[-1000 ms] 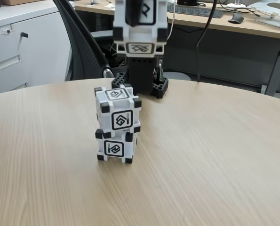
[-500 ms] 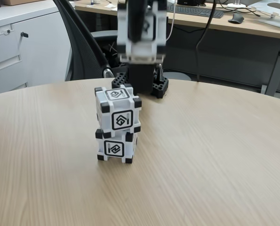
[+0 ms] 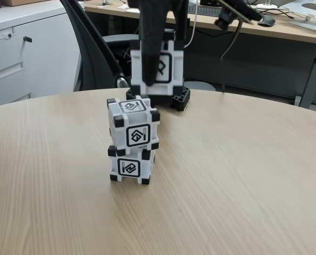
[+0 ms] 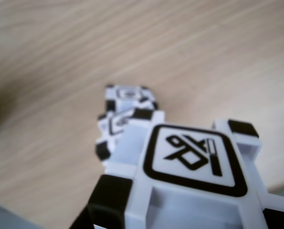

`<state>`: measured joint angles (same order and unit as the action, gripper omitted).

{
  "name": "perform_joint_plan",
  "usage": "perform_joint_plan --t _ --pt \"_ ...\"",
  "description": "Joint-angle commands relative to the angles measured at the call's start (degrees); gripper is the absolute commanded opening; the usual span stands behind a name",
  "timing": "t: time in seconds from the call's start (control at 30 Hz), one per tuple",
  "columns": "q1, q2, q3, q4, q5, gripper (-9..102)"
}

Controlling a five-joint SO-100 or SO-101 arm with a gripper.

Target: Stack cubes from left to right.

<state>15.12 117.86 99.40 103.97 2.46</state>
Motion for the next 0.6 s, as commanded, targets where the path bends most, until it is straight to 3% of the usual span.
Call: perform_joint_plan --t 0.0,0.33,0.57 --pt "0.4 -1.1 -2.9 0.9 0.4 0" --pt "-0.7 -0.6 -2.3 0.9 1.8 0" --pt "-8.3 -0.6 -2.1 0.9 4.5 0"
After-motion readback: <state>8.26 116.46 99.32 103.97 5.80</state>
